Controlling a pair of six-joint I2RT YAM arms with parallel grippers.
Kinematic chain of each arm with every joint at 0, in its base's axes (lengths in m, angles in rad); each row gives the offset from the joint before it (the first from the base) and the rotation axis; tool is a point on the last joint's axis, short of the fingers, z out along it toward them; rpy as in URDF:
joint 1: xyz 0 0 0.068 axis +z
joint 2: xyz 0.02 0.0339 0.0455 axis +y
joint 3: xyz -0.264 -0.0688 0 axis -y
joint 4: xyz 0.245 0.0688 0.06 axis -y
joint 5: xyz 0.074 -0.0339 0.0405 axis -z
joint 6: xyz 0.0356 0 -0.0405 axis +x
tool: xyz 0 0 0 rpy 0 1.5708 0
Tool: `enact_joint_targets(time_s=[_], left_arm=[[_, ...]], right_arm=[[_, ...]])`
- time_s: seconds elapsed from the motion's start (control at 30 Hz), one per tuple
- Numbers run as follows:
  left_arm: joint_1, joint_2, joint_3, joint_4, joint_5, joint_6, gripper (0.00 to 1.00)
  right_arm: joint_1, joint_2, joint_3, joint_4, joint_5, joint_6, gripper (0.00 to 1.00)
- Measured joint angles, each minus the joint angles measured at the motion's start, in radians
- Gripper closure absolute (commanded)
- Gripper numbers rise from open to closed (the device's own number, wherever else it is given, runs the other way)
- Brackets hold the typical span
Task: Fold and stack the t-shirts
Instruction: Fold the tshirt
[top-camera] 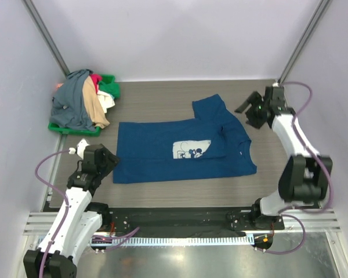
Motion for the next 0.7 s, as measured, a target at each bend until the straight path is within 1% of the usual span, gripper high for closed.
enact_joint_targets(time_s=[0.17, 0.3, 0.43, 0.57, 0.7], left_arm=[[0.000, 0.039, -0.014, 0.032, -0.044, 0.034, 0.37], [0.000, 0.039, -0.053, 0.069, -0.062, 0.045, 0.38], [0.000, 0.039, -0.087, 0.086, -0.069, 0.056, 0.38], [0.000, 0.034, -0.097, 0.103, -0.071, 0.060, 0.38], [0.000, 0.033, -0.098, 0.109, -0.074, 0.060, 0.38]], right_arm=[[0.045, 0.336, 0.314, 0.017, 0.014, -0.091, 0.24], [0.070, 0.593, 0.612, 0.010, 0.023, -0.165, 0.24], [0.098, 0.785, 0.853, -0.012, 0.043, -0.224, 0.24], [0.130, 0.964, 1.089, -0.041, 0.097, -0.288, 0.23], [0.164, 1.080, 1.221, -0.065, 0.141, -0.330, 0.23]])
